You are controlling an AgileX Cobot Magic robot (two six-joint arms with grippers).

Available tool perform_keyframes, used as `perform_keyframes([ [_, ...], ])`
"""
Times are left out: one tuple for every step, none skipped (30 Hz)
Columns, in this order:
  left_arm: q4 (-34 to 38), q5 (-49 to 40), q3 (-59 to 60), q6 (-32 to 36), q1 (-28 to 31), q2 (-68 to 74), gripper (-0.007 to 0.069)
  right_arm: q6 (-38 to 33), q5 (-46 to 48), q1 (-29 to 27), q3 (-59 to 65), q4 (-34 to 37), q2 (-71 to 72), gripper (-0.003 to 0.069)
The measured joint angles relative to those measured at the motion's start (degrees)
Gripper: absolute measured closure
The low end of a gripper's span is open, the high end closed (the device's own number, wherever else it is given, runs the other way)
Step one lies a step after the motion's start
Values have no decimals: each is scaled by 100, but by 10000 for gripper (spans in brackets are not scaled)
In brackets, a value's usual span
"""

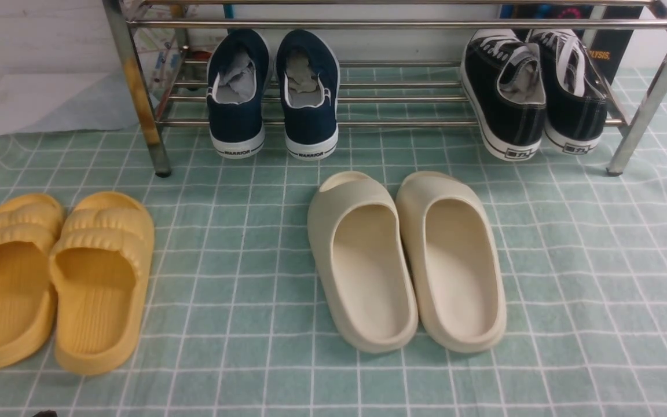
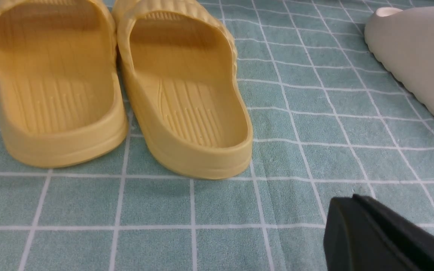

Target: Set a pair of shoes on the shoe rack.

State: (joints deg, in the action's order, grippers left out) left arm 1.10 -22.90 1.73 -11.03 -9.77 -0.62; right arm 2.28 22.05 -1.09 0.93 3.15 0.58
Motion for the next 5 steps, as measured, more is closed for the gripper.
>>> perform_keyframes([
  [0,0,0,0,0,0,637,0,0,0,0,0,0,419],
  [0,0,0,0,0,0,638,0,0,0,0,0,0,419],
  [0,0,0,0,0,0,638,0,0,0,0,0,0,419],
  [0,0,0,0,0,0,638,0,0,0,0,0,0,419],
  [0,0,0,0,0,0,638,0,0,0,0,0,0,419],
])
